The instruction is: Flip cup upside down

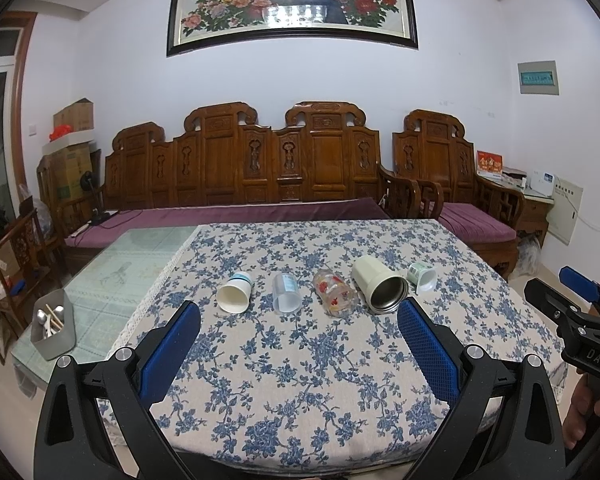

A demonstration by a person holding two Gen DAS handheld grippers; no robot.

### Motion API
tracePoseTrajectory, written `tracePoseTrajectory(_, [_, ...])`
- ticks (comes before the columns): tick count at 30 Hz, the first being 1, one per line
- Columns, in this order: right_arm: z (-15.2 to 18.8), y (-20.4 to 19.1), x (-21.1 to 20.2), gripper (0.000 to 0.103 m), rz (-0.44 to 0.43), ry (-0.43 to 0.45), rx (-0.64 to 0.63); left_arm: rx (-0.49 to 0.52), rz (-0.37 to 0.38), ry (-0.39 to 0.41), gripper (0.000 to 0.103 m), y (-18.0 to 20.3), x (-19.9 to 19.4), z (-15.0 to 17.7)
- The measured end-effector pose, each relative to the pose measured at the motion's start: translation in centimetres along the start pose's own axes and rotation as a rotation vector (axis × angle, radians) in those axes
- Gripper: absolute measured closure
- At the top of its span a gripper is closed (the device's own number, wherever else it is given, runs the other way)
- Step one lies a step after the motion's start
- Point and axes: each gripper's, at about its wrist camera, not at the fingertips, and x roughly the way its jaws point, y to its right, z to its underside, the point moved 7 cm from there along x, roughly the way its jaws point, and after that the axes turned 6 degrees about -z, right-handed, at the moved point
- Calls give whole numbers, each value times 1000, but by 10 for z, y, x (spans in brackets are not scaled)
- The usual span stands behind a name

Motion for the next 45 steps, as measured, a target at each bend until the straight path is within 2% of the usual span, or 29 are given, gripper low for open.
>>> tracePoseTrajectory(45, [-4,-3,-2,2,-2,7,0,7,-2,5,8,0,-2,-7])
